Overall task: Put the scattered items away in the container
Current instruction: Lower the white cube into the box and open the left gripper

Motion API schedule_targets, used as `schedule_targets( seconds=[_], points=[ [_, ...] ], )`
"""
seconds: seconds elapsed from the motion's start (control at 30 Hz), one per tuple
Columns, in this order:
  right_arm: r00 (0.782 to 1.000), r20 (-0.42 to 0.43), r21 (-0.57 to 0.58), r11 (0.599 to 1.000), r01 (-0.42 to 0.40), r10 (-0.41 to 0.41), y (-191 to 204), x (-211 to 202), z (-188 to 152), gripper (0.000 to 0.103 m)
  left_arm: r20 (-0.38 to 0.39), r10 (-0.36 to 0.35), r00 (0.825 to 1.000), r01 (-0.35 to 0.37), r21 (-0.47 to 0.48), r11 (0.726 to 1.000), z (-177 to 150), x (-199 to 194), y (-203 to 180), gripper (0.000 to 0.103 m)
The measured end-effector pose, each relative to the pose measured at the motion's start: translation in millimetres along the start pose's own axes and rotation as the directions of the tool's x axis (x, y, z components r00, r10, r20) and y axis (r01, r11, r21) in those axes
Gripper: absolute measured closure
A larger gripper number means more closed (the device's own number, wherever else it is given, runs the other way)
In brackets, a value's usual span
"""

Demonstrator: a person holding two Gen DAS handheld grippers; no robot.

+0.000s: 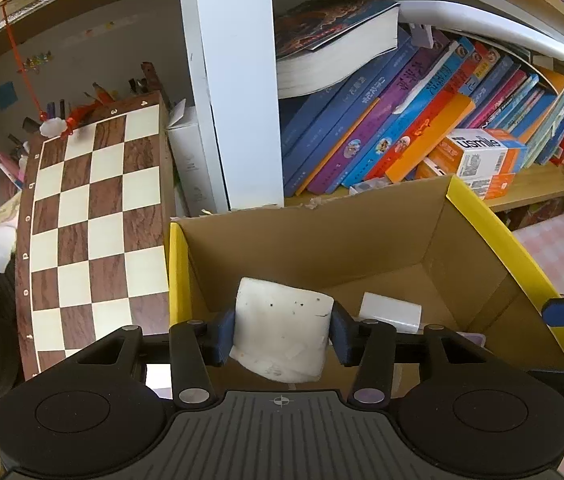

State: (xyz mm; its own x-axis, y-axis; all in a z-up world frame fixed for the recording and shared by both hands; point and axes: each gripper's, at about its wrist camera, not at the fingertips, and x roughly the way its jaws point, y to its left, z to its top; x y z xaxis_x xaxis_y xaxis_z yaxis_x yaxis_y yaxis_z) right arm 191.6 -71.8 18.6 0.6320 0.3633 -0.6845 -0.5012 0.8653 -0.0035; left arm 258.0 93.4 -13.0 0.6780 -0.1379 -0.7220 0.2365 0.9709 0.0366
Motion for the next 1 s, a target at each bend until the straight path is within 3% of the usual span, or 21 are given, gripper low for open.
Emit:
schedule_targets(
  seconds=[0.4, 0.53, 1.0],
  points=[
    [1.0, 0.0, 0.002, 1.0, 0.001, -0.001, 3, -5, -1, 0.062, -0.005, 0.001, 1.0, -0.001, 0.003, 1.0, 0, -3, -1, 0.05],
    [1.0, -0.001, 0.001, 1.0, 0.003, -0.003, 3, -6, -1, 0.062, 0.014, 0.002, 1.0, -0.002, 0.001, 1.0, 1, -7, -3, 0.031],
    [1.0, 0.009, 0.006, 1.0, 0.008, -0.008, 7, -15, -4, 0.062, 0.088, -0.008, 0.996, 0.007, 0.009, 1.0, 7, -42, -16, 0.03]
  ],
)
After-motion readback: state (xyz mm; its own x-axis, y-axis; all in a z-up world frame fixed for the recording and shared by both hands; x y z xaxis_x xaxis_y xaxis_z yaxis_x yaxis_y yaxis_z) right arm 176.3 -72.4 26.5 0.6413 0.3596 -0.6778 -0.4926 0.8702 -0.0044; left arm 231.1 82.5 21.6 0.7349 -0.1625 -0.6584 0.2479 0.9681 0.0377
